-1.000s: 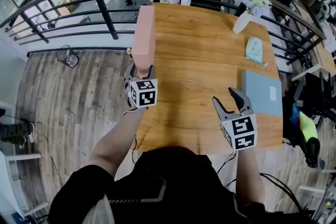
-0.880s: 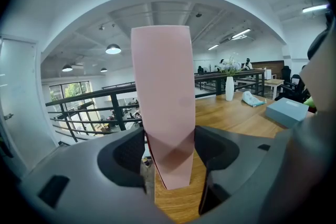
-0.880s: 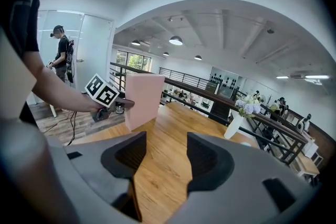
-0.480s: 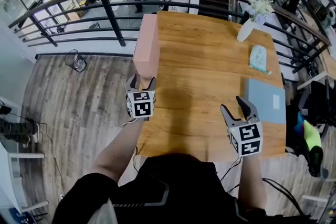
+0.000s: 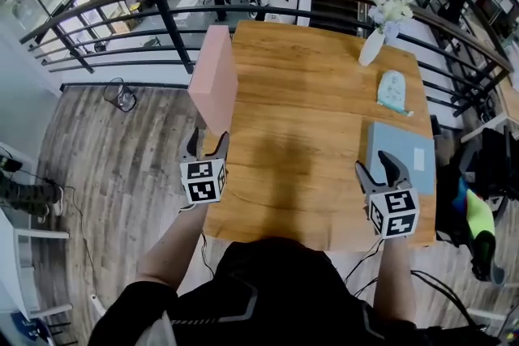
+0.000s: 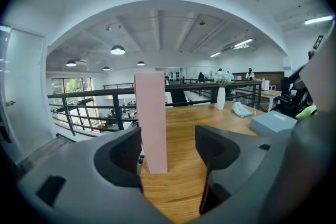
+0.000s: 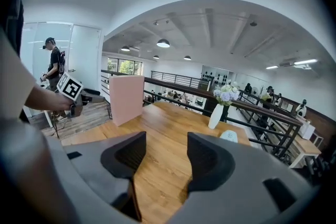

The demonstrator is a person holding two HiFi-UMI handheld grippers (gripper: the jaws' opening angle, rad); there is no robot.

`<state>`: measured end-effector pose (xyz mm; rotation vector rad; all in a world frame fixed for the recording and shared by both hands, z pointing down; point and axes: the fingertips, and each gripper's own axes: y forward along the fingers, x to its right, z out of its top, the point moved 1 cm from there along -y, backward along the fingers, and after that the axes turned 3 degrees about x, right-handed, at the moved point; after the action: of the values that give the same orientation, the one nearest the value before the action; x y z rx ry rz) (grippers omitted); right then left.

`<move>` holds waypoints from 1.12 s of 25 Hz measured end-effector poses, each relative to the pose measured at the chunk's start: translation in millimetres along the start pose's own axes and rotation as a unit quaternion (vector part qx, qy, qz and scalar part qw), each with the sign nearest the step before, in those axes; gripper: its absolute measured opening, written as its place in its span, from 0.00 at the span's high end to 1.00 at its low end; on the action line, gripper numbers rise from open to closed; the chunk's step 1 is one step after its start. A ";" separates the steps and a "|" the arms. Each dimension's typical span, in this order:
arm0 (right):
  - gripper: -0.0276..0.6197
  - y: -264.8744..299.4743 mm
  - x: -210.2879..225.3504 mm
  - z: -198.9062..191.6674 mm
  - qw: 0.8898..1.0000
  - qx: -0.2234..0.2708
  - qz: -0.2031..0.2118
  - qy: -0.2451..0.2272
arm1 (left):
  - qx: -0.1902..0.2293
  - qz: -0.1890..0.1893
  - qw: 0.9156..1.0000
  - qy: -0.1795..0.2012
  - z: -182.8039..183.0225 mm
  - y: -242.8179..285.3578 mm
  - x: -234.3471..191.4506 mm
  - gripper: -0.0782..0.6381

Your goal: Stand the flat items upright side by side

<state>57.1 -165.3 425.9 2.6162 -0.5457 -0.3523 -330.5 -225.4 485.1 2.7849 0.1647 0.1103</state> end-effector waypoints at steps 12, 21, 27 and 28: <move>0.54 -57.2 119.0 -58.8 0.997 -0.004 -0.054 0.055 | 0.017 -0.148 0.989 0.025 32.3 -9.0 170.4 0.44; 0.50 -104.2 233.4 -171.8 0.981 -0.060 -0.137 0.124 | -0.011 -0.283 0.958 0.050 4.8 16.7 335.0 0.44; 0.43 -102.5 278.2 -252.4 0.974 -0.099 -0.125 0.163 | -0.046 -0.353 0.927 0.113 -32.4 30.8 423.5 0.44; 0.42 -100.2 282.6 -264.4 0.973 -0.105 -0.116 0.167 | -0.058 -0.361 0.922 0.124 -40.7 32.8 435.3 0.44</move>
<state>427.1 -106.9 565.3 2.4610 -0.0825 -0.0329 99.8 -186.7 559.0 2.3999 1.1809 0.2723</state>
